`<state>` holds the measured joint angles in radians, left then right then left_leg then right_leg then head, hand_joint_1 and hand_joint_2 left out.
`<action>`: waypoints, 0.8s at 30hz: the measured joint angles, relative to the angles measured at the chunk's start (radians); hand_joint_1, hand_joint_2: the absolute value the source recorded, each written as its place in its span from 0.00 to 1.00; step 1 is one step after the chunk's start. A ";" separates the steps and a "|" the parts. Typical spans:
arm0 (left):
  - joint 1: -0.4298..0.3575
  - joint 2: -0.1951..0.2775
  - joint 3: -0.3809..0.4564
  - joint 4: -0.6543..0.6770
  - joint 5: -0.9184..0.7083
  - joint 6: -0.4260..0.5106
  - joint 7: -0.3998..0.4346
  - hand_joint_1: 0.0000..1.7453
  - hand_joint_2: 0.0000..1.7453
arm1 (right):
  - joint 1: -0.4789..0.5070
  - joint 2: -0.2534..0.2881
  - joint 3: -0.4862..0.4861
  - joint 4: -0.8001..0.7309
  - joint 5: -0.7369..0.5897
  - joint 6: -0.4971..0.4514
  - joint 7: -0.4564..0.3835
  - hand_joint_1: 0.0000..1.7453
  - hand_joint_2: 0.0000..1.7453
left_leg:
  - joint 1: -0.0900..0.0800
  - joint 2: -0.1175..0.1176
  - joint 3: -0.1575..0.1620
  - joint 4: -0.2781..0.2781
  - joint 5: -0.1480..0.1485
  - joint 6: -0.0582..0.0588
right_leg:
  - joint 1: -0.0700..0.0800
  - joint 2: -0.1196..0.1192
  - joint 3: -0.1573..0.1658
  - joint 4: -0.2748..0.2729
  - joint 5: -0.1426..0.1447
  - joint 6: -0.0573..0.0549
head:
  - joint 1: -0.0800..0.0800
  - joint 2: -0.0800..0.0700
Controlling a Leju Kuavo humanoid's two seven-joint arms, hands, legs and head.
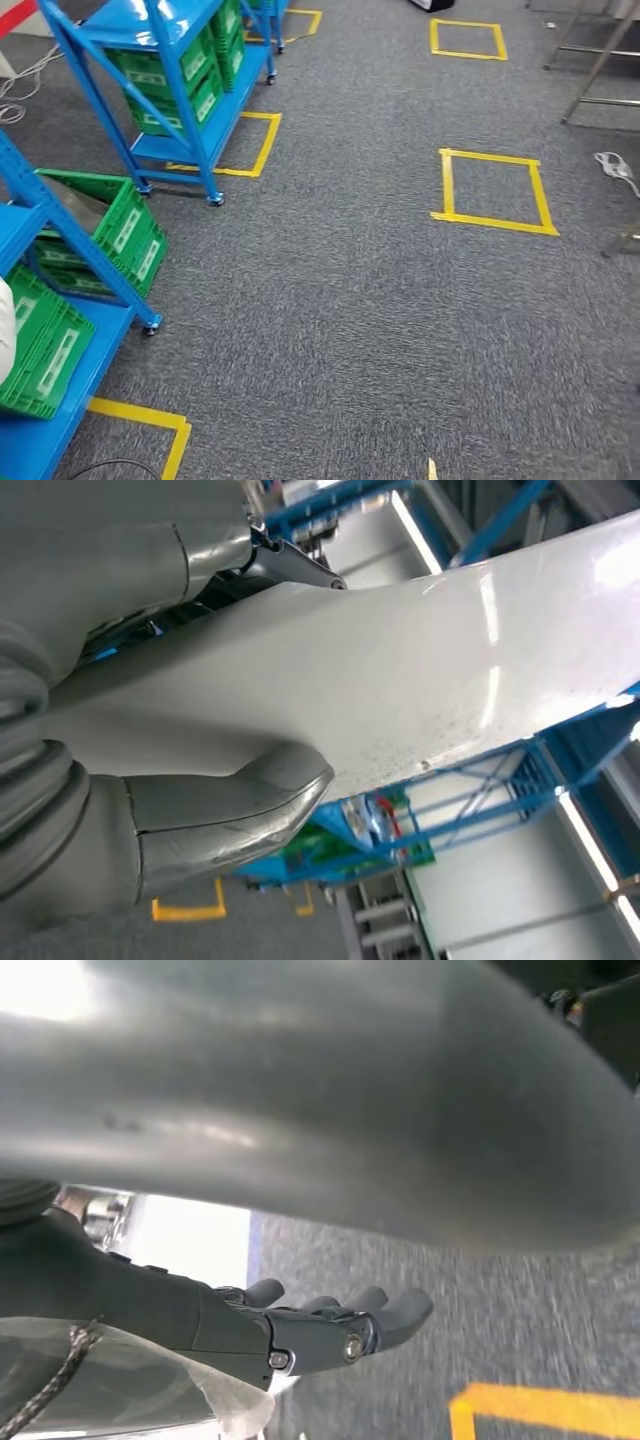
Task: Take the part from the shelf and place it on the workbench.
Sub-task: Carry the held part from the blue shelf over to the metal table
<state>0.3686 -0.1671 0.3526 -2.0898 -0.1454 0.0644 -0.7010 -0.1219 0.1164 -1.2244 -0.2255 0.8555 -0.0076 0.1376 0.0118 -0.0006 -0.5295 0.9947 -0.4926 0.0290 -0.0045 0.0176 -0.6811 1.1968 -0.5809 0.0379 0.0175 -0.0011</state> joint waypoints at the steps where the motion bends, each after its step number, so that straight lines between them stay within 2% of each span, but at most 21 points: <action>1: 0.002 -0.001 0.000 0.000 -0.003 -0.002 0.000 1.00 1.00 | 0.000 0.000 0.000 0.000 0.000 0.002 0.000 0.00 0.00 | -0.001 0.013 -0.001 0.000 0.000 0.001 | -0.002 -0.007 -0.030 0.064 -0.025 0.003 | 0.000 0.000; 2: 0.003 -0.001 0.001 0.000 -0.006 -0.003 0.000 1.00 1.00 | 0.001 0.001 0.000 0.000 0.000 0.005 0.000 0.00 0.00 | -0.002 0.026 -0.001 0.000 -0.001 0.001 | -0.003 -0.010 -0.044 0.098 -0.032 0.006 | 0.000 0.000; 3: 0.003 -0.001 0.000 0.000 -0.009 -0.003 0.000 1.00 1.00 | 0.001 0.001 0.000 0.000 0.001 0.008 0.000 0.00 0.00 | -0.002 0.037 0.000 0.000 -0.001 0.000 | -0.005 -0.012 -0.037 0.092 -0.020 0.007 | 0.000 0.000; 4: 0.003 -0.002 0.000 0.000 -0.011 -0.003 0.000 1.00 1.00 | 0.001 0.001 0.000 0.000 0.002 0.010 0.000 0.00 0.00 | -0.002 0.048 0.001 0.000 -0.002 -0.001 | -0.006 -0.018 -0.008 0.041 0.009 0.007 | 0.000 0.000; 6: 0.002 -0.002 -0.002 0.000 -0.013 0.000 0.000 1.00 1.00 | -0.002 0.001 0.000 0.000 0.005 0.014 0.000 0.00 0.00 | -0.005 0.067 0.005 0.003 -0.007 -0.008 | -0.005 -0.052 0.077 -0.106 0.064 0.004 | 0.001 0.000; 7: 0.001 -0.001 -0.002 0.000 -0.014 0.003 0.000 1.00 1.00 | -0.004 0.001 0.000 0.000 0.006 0.015 0.000 0.00 0.00 | -0.007 0.076 0.006 0.005 -0.009 -0.014 | -0.003 -0.066 0.110 -0.162 0.079 -0.001 | 0.000 0.000; 8: -0.001 -0.001 -0.003 0.000 -0.015 0.004 0.000 1.00 1.00 | -0.006 0.001 0.000 0.000 0.008 0.014 0.000 0.00 0.00 | -0.010 0.083 0.007 0.007 -0.011 -0.019 | -0.001 -0.074 0.126 -0.189 0.083 -0.006 | -0.002 0.000; 10: -0.006 0.001 -0.009 0.000 -0.020 0.009 0.000 1.00 1.00 | -0.006 0.001 0.000 0.000 0.012 0.011 0.000 0.00 0.00 | -0.010 0.098 0.009 0.008 -0.013 -0.028 | 0.002 -0.060 0.128 -0.196 0.083 -0.018 | -0.005 0.000; 11: -0.008 0.002 -0.014 0.000 -0.022 0.013 0.000 1.00 1.00 | -0.005 0.001 0.000 0.000 0.013 0.008 0.000 0.00 0.00 | -0.008 0.097 0.010 0.011 -0.018 -0.034 | 0.002 -0.052 0.128 -0.197 0.085 -0.024 | -0.006 0.000; 13: -0.008 0.005 -0.023 0.000 -0.024 0.022 0.000 1.00 1.00 | -0.005 0.001 0.000 0.000 0.015 0.005 0.000 0.00 0.00 | -0.003 0.065 -0.005 0.056 -0.055 -0.043 | -0.001 -0.036 0.130 -0.200 0.089 -0.036 | -0.008 0.000; 15: -0.006 0.009 -0.027 0.000 -0.024 0.030 0.000 1.00 1.00 | -0.006 0.001 0.000 0.000 0.014 0.003 0.000 0.00 0.00 | -0.001 0.022 -0.056 0.177 -0.122 -0.047 | -0.001 -0.018 0.129 -0.201 0.091 -0.043 | -0.011 0.000; 16: -0.005 0.011 -0.027 0.000 -0.023 0.033 0.000 1.00 1.00 | -0.006 0.001 0.000 0.000 0.013 0.003 0.000 0.00 0.00 | -0.001 0.012 -0.086 0.244 -0.150 -0.047 | 0.000 -0.008 0.129 -0.201 0.091 -0.045 | -0.011 0.000; 17: -0.004 0.012 -0.028 0.000 -0.023 0.035 0.000 1.00 1.00 | -0.005 0.001 0.000 0.000 0.012 0.003 0.000 0.00 0.00 | -0.001 0.009 -0.108 0.292 -0.163 -0.046 | 0.002 0.004 0.129 -0.201 0.091 -0.046 | -0.011 0.000; 18: -0.004 0.013 -0.029 0.000 -0.023 0.036 0.000 1.00 1.00 | -0.004 0.002 0.000 0.000 0.010 0.003 0.000 0.00 0.00 | -0.002 0.007 -0.115 0.303 -0.155 -0.044 | 0.003 0.015 0.130 -0.200 0.091 -0.046 | -0.011 0.000; 19: -0.004 0.014 -0.029 0.000 -0.022 0.037 0.000 1.00 1.00 | -0.004 0.002 0.000 0.000 0.009 0.003 0.000 0.00 0.00 | -0.002 0.005 -0.108 0.284 -0.131 -0.042 | 0.004 0.027 0.131 -0.200 0.091 -0.046 | -0.011 0.000; 20: -0.004 0.016 -0.031 0.000 -0.022 0.038 0.000 1.00 1.00 | -0.003 0.002 0.000 0.000 0.008 0.003 0.000 0.00 0.00 | -0.001 -0.003 -0.083 0.223 -0.089 -0.038 | 0.004 0.039 0.133 -0.199 0.091 -0.046 | -0.011 0.000; 22: -0.004 0.020 -0.034 0.000 -0.022 0.043 0.000 1.00 1.00 | -0.004 0.003 -0.001 0.000 0.006 0.003 0.000 0.00 0.00 | 0.000 -0.044 -0.028 0.091 -0.024 -0.032 | 0.004 0.062 0.133 -0.196 0.091 -0.043 | -0.010 0.000; 23: -0.004 0.022 -0.035 -0.001 -0.022 0.045 0.000 1.00 1.00 | -0.005 0.003 -0.001 0.000 0.006 0.003 -0.001 0.00 0.00 | 0.001 -0.062 -0.010 0.044 -0.008 -0.029 | 0.003 0.072 0.128 -0.195 0.092 -0.038 | -0.010 0.000; 24: -0.004 0.023 -0.037 -0.001 -0.023 0.046 0.000 1.00 1.00 | -0.005 0.004 -0.001 0.000 0.006 0.003 -0.001 0.00 0.00 | 0.000 -0.073 -0.005 0.027 -0.009 -0.027 | 0.001 0.081 0.121 -0.193 0.095 -0.033 | -0.010 0.000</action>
<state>0.3649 -0.1438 0.3159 -2.0911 -0.1679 0.1106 -0.7008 -0.1270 0.1204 -1.2252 -0.2258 0.8612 -0.0046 0.1362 0.0118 -0.0732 -0.5348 1.0218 -0.5015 0.0018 -0.0032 0.0989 -0.5598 1.0033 -0.4862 0.0052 0.0078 -0.0011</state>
